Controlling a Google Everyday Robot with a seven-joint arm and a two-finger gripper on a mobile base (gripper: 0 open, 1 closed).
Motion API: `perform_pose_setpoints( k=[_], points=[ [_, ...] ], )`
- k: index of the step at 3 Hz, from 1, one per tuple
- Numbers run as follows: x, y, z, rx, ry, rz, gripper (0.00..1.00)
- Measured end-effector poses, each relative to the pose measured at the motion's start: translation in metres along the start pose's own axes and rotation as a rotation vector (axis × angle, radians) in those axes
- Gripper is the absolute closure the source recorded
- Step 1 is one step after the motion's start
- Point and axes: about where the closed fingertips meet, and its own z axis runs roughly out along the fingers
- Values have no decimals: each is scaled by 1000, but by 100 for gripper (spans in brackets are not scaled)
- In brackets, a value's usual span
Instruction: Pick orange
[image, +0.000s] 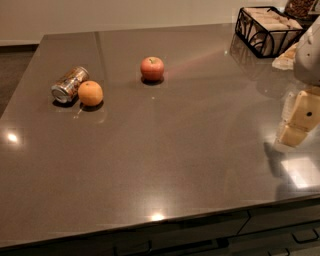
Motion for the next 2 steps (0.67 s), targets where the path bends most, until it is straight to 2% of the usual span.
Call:
perform_pose_setpoints(
  k=[1, 2],
  points=[
    [0, 0, 0, 0, 0, 0, 0],
    [-23, -9, 7, -2, -61, -9, 0]
  ],
)
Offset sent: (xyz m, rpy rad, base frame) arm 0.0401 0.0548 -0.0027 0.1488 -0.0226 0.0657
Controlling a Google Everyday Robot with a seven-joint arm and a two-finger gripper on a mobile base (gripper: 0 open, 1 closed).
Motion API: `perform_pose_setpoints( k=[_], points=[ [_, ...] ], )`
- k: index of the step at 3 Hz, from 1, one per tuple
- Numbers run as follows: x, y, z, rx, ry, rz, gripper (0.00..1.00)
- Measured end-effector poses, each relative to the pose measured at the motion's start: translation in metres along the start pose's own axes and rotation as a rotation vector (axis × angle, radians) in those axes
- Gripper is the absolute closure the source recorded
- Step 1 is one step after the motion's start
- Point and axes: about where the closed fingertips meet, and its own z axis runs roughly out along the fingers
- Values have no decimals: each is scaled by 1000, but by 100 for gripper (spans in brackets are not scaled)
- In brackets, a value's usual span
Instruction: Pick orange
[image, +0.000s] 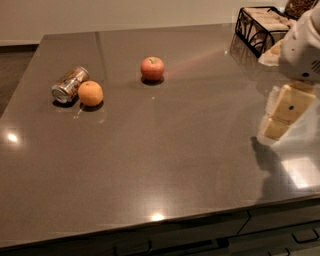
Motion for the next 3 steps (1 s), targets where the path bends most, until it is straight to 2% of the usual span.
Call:
perform_pose_setpoints(
  k=[1, 3],
  points=[
    [-44, -15, 23, -1, -70, 2, 0],
    [-154, -42, 78, -69, -251, 45, 0]
  ],
)
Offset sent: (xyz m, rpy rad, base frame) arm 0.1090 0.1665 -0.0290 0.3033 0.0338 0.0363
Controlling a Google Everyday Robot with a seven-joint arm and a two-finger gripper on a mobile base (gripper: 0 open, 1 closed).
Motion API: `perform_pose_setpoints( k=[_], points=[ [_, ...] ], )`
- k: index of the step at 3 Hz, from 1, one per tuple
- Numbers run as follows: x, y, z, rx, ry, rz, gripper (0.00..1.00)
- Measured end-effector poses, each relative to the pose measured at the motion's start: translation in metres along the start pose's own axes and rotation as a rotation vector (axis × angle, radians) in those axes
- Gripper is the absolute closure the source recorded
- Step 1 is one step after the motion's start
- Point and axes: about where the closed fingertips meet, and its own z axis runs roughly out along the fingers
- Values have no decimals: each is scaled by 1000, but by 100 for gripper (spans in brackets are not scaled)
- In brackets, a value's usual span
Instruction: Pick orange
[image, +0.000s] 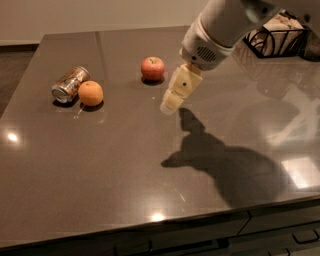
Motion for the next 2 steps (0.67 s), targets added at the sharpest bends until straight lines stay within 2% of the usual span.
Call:
perform_pose_setpoints(
  k=[1, 2],
  points=[
    [-53, -4, 34, -24, -78, -2, 0],
    [-98, -2, 65, -26, -101, -30, 0]
  ],
)
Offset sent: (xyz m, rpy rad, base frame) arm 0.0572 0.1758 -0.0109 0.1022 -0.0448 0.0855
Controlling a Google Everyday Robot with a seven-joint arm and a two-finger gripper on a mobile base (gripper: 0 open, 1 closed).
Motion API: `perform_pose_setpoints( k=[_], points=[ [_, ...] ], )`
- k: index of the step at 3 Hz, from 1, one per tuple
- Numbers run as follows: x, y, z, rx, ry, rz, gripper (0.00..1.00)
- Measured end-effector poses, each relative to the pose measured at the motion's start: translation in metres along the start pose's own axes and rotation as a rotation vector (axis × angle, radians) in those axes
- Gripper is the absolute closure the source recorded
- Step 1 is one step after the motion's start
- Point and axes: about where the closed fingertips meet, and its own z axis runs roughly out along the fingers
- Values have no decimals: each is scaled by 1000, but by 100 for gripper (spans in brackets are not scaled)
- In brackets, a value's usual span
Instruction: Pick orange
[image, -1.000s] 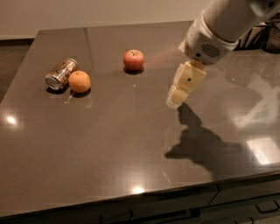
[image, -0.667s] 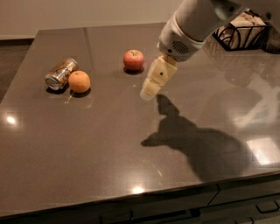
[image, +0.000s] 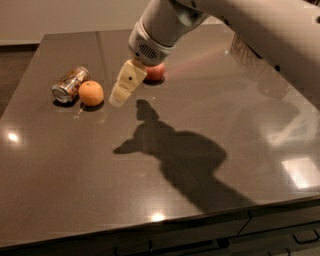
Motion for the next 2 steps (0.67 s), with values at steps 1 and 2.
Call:
perform_pose_setpoints(
  k=[1, 2],
  points=[
    [-32, -7, 50, -24, 33, -25, 0],
    [-44, -10, 82, -57, 61, -42, 0]
  ],
)
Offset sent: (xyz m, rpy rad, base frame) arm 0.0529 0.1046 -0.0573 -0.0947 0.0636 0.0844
